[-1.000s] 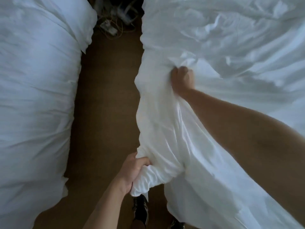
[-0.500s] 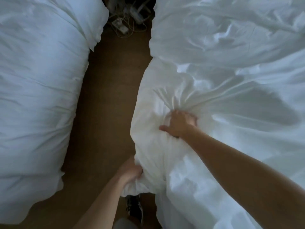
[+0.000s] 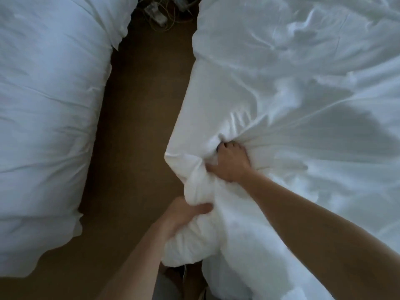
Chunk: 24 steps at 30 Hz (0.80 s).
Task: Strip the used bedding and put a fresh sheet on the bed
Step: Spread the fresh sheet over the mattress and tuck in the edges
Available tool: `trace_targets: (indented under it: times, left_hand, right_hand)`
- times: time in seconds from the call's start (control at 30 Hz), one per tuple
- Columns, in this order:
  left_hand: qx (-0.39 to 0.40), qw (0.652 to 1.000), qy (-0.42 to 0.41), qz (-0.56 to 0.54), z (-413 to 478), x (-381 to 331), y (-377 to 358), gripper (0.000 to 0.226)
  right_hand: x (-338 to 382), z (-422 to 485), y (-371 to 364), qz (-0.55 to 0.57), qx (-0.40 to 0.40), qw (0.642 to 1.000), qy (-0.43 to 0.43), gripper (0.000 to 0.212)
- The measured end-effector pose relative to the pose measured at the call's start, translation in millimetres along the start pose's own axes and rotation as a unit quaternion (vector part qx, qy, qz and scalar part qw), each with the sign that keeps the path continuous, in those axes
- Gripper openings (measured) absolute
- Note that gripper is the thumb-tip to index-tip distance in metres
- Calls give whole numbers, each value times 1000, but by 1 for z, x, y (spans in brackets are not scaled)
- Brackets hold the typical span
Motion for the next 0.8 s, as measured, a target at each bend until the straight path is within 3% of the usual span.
trace_targets:
  times: [0.03, 0.1, 0.17, 0.2, 0.27, 0.33, 0.4, 0.47, 0.5, 0.53, 0.57, 0.63, 0.67, 0.73, 0.8]
  left_hand:
    - [-22, 998, 52, 29, -8, 19, 6, 64]
    - [-43, 990, 102, 93, -12, 42, 10, 78]
    - [-37, 993, 65, 93, -9, 36, 5, 81]
    - [-20, 997, 34, 59, -11, 25, 1, 79]
    - [13, 1000, -4, -26, -14, 9, -12, 80]
    - [59, 997, 4, -47, -28, 3, -29, 71]
    - [130, 982, 35, -130, -43, 10, -34, 53]
    - [181, 953, 68, -235, -61, 20, -18, 46]
    - [181, 945, 80, -259, -65, 26, -7, 46]
    - [161, 950, 96, -250, -64, 35, 3, 45]
    - [120, 964, 122, -203, -63, 46, 10, 42]
    - [18, 988, 147, -46, -56, 56, 13, 36]
    - [-20, 993, 119, 6, -51, 48, 9, 35]
    - [-96, 995, 6, 19, -40, 20, 2, 48]
    - [-148, 980, -105, -77, -37, -6, 1, 54]
  right_hand:
    - [1, 0, 9, 20, -12, 1000, 16, 85]
    - [-11, -5, 44, -27, -176, 984, 12, 86]
    - [-45, -28, 57, -99, -270, 953, -94, 94]
    - [-57, -40, 48, -124, -238, 955, -122, 94]
    - [-70, -51, 10, -143, -102, 976, -131, 78]
    - [-67, -37, 10, -84, -89, 989, -86, 62]
    - [-62, -9, 54, 9, -199, 978, -67, 52]
    - [-68, -14, 109, 49, -414, 904, -95, 49]
    - [-67, -23, 116, 67, -461, 879, -99, 46]
    - [-64, -23, 102, 80, -428, 894, -101, 41]
    - [-58, -21, 69, 56, -332, 937, -95, 45]
    - [-43, -29, -2, -19, -114, 992, -56, 78]
    - [-39, -38, -19, -26, -70, 997, -34, 90]
    - [-43, -51, -11, -12, -141, 989, -29, 95]
    - [-80, -80, 3, 12, -278, 951, -133, 89]
Point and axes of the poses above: each hand's wrist, its own z-axis towards the middle knuckle, its own y-axis out of the back of the hand, x = y × z, the point moved 7 cm from there along z, towards the middle knuckle, and after that the axes turned 1 degree about -z, right-handed, at the moved point
